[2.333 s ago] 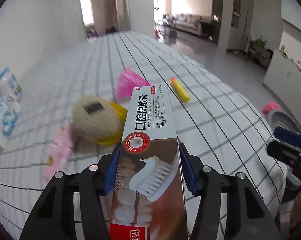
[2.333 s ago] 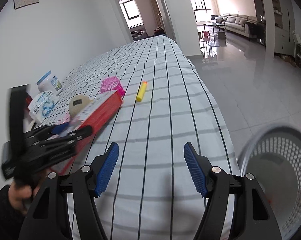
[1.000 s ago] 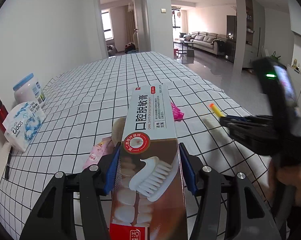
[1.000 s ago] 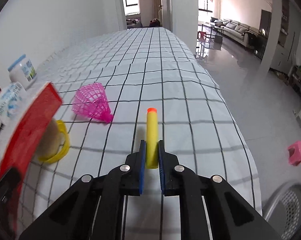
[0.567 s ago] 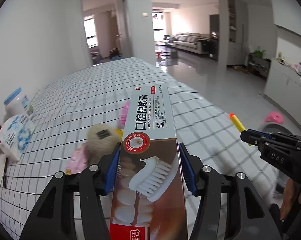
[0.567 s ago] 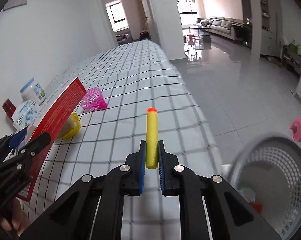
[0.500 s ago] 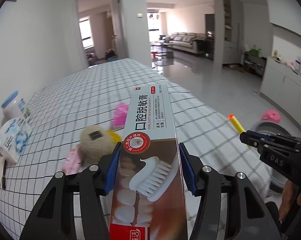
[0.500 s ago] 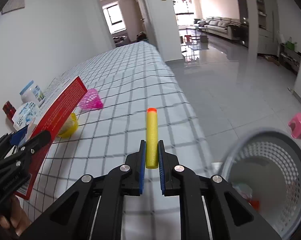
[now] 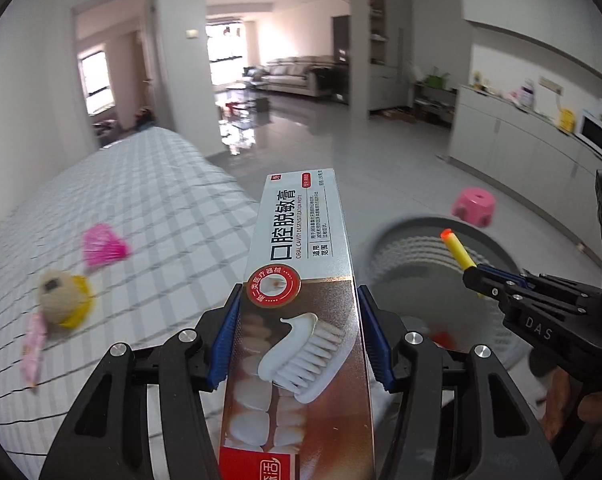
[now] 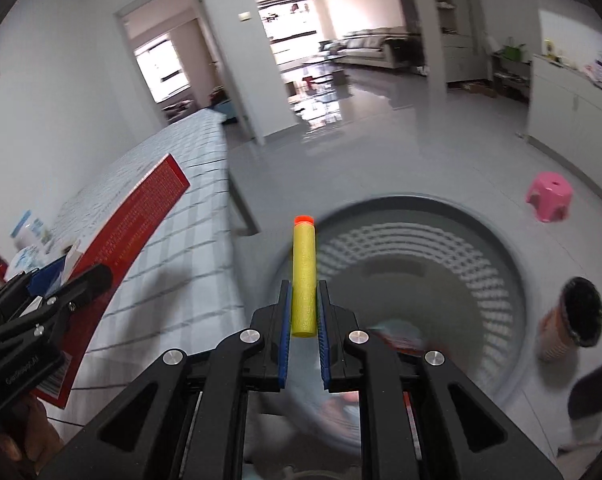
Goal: Collect trash
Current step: 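Carry the box and dart over the grey basket and open both grippers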
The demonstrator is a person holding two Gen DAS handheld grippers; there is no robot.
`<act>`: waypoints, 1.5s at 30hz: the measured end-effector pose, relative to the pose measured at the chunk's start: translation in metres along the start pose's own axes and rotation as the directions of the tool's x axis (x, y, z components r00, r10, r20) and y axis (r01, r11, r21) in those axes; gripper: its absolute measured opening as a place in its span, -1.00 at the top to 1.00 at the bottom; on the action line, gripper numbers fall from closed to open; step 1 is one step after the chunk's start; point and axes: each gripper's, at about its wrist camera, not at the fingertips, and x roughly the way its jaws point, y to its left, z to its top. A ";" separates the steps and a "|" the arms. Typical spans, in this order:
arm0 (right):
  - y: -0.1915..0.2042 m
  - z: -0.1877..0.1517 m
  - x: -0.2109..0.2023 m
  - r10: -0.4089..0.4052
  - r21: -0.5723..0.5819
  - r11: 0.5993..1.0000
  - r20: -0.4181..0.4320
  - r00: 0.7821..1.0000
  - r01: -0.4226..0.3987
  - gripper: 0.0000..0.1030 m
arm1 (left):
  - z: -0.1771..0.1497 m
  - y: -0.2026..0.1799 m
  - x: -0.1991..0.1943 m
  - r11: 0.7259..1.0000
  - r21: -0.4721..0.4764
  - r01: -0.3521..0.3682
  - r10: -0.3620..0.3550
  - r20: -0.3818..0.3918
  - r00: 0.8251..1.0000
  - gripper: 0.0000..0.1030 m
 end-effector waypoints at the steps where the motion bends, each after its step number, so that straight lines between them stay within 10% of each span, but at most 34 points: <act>1: -0.007 0.000 -0.001 -0.007 0.009 1.000 0.001 1.000 0.007 0.77 | 0.001 -0.007 0.003 1.000 0.006 0.013 -0.013 -0.005 1.000 -0.04; 15: -0.070 -0.011 0.006 -0.055 0.102 0.993 -0.037 0.998 0.059 0.77 | 0.008 -0.080 0.046 0.987 0.090 0.131 -0.123 -0.089 0.988 -0.04; 45: -0.084 -0.018 0.025 -0.056 0.139 0.988 -0.074 0.996 0.066 0.45 | -0.003 -0.094 0.077 0.986 0.084 0.146 -0.127 -0.192 0.973 -0.31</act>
